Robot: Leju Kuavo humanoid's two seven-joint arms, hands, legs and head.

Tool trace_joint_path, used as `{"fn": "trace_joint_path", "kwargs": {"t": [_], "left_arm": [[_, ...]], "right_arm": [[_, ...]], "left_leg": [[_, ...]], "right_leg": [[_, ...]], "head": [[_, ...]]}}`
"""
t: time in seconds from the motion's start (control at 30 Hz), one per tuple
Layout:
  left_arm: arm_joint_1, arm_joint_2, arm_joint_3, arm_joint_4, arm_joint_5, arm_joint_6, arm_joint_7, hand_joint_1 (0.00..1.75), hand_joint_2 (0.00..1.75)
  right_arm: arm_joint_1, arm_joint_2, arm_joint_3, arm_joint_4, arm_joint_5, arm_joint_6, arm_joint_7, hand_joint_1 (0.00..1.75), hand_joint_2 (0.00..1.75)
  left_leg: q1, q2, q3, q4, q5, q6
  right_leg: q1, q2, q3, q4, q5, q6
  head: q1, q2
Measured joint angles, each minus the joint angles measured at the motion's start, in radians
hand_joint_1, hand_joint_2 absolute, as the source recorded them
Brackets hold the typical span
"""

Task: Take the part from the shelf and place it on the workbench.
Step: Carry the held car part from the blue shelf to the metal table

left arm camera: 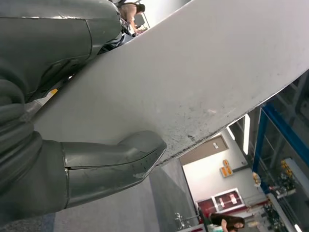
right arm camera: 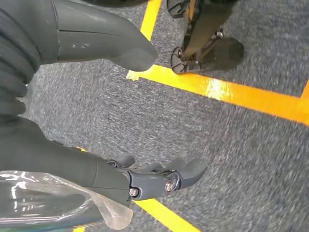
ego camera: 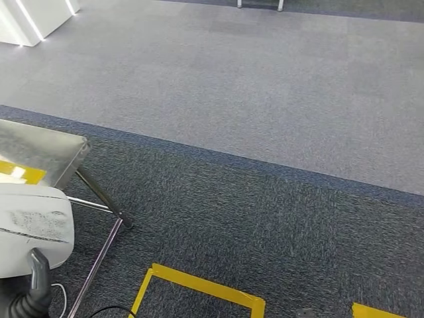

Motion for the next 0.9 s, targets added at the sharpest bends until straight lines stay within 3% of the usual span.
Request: {"fn": "trace_joint_path", "kwargs": {"t": [0.03, 0.07, 0.13, 0.2, 0.27, 0.3, 0.37, 0.4, 0.47, 0.5, 0.53, 0.57, 0.63, 0.7, 0.77, 0.83, 0.9], "left_arm": [[0.001, -0.001, 0.002, 0.000, 0.002, -0.004, 0.000, 1.75, 1.75], [0.001, -0.003, 0.006, 0.000, 0.005, -0.010, 0.000, 1.75, 1.75], [-0.001, -0.008, 0.014, 0.000, 0.006, -0.022, 0.000, 1.75, 1.75], [-0.003, -0.015, 0.018, 0.000, 0.004, -0.031, 0.001, 1.75, 1.75], [-0.003, -0.020, 0.020, 0.000, 0.000, -0.033, 0.001, 1.75, 1.75], [-0.003, -0.023, 0.021, 0.000, -0.002, -0.034, 0.000, 1.75, 1.75], [-0.006, -0.029, 0.022, 0.000, -0.002, -0.033, 0.000, 1.75, 1.75], [-0.007, -0.031, 0.022, 0.000, -0.003, -0.033, 0.000, 1.75, 1.75], [-0.009, -0.035, 0.023, 0.001, -0.002, -0.033, 0.000, 1.75, 1.75], [-0.009, -0.036, 0.023, 0.001, -0.002, -0.033, 0.000, 1.75, 1.75], [-0.009, -0.036, 0.023, 0.001, -0.002, -0.034, 0.000, 1.75, 1.75], [-0.009, -0.037, 0.023, 0.002, -0.002, -0.034, 0.000, 1.75, 1.75], [-0.010, -0.038, 0.023, 0.002, -0.002, -0.034, 0.000, 1.75, 1.75], [-0.011, -0.038, 0.024, 0.002, -0.002, -0.032, 0.000, 1.75, 1.75], [-0.012, -0.039, 0.024, 0.002, -0.004, -0.028, 0.000, 1.75, 1.75], [-0.013, -0.040, 0.025, 0.002, -0.007, -0.025, 0.000, 1.75, 1.75], [-0.019, -0.040, 0.024, 0.003, -0.010, -0.021, 0.000, 1.75, 1.75]], "right_arm": [[0.000, 0.000, 0.000, 0.000, 0.001, 0.000, 0.000, 0.00, 1.75], [0.000, 0.000, 0.000, 0.000, 0.003, 0.000, 0.000, 0.00, 1.75], [-0.001, 0.000, -0.001, 0.000, 0.007, 0.000, 0.000, 0.00, 1.75], [-0.002, 0.000, -0.004, 0.000, 0.011, 0.000, 0.001, 0.00, 1.75], [-0.005, 0.000, -0.007, 0.000, 0.017, -0.001, 0.003, 0.00, 1.75], [-0.007, 0.000, -0.007, 0.000, 0.020, -0.001, 0.003, 0.00, 1.75], [-0.010, 0.000, -0.008, 0.000, 0.023, -0.001, 0.002, 0.00, 1.75], [-0.010, 0.000, -0.008, 0.000, 0.024, -0.001, 0.002, 0.00, 1.75], [-0.007, 0.000, -0.012, 0.000, 0.024, -0.002, 0.002, 0.00, 1.75], [-0.004, 0.000, -0.014, 0.000, 0.025, -0.003, 0.003, 0.00, 1.75], [-0.002, 0.000, -0.016, 0.000, 0.027, -0.004, 0.002, 0.00, 1.75], [-0.002, 0.000, -0.017, 0.000, 0.029, -0.004, 0.001, 0.00, 1.75], [-0.002, 0.000, -0.019, 0.000, 0.033, -0.005, 0.000, 0.00, 1.75], [-0.003, -0.001, -0.022, 0.000, 0.036, -0.005, -0.001, 0.00, 1.75], [-0.003, -0.001, -0.024, 0.000, 0.038, -0.005, -0.001, 0.00, 1.75], [-0.004, 0.000, -0.025, -0.001, 0.040, -0.006, 0.000, 0.00, 1.75], [-0.003, 0.000, -0.025, -0.001, 0.044, -0.007, 0.001, 0.00, 1.75]], "left_leg": [[0.002, 0.004, 0.010, -0.030, 0.030, -0.001], [0.003, 0.016, 0.038, -0.093, 0.073, 0.000], [-0.004, 0.065, 0.098, -0.224, 0.127, 0.007], [-0.016, 0.094, 0.120, -0.274, 0.128, 0.017], [-0.019, 0.074, 0.122, -0.282, 0.127, 0.030], [-0.018, 0.062, 0.126, -0.287, 0.128, 0.038], [-0.014, 0.038, 0.135, -0.298, 0.133, 0.054], [-0.014, 0.026, 0.137, -0.299, 0.132, 0.060], [-0.016, -0.002, 0.138, -0.299, 0.129, 0.066], [-0.017, -0.018, 0.140, -0.298, 0.127, 0.067], [-0.018, -0.034, 0.142, -0.297, 0.125, 0.066], [-0.018, -0.049, 0.147, -0.296, 0.122, 0.065], [-0.017, -0.073, 0.153, -0.291, 0.113, 0.057], [-0.013, -0.093, 0.150, -0.286, 0.108, 0.046], [-0.009, -0.112, 0.146, -0.287, 0.108, 0.034], [-0.011, -0.096, 0.140, -0.273, 0.098, 0.024], [-0.011, -0.042, 0.098, -0.187, 0.058, 0.013]], "right_leg": [[0.000, -0.013, 0.006, 0.000, -0.004, 0.001], [0.000, -0.025, 0.013, 0.000, -0.009, 0.004], [0.003, -0.045, 0.022, -0.001, -0.020, 0.014], [0.007, -0.065, 0.025, -0.003, -0.029, 0.026], [0.006, -0.088, 0.040, -0.008, -0.035, 0.036], [0.004, -0.081, 0.044, -0.005, -0.042, 0.041], [0.001, -0.026, 0.017, 0.060, -0.080, 0.044], [0.001, 0.009, -0.018, 0.125, -0.109, 0.044], [0.002, 0.035, -0.099, 0.256, -0.150, 0.042], [0.003, 0.037, -0.124, 0.282, -0.143, 0.042], [0.004, 0.039, -0.131, 0.269, -0.115, 0.040], [0.004, 0.044, -0.119, 0.219, -0.071, 0.038], [0.002, 0.078, -0.072, 0.089, 0.005, 0.033], [0.002, 0.109, -0.037, 0.022, 0.018, 0.028], [0.003, 0.103, -0.022, 0.010, 0.010, 0.023], [0.000, 0.081, -0.010, -0.004, 0.011, 0.015], [-0.001, 0.055, 0.007, -0.016, 0.007, 0.005]], "head": [[0.000, 0.000], [0.000, 0.000], [-0.001, 0.000], [0.000, 0.000], [0.000, 0.000], [0.001, 0.000], [0.007, 0.000], [0.010, 0.000], [0.013, 0.000], [0.013, 0.000], [0.014, 0.000], [0.014, 0.000], [0.014, 0.000], [0.014, 0.000], [0.014, 0.000], [0.009, 0.000], [0.002, 0.000]]}}
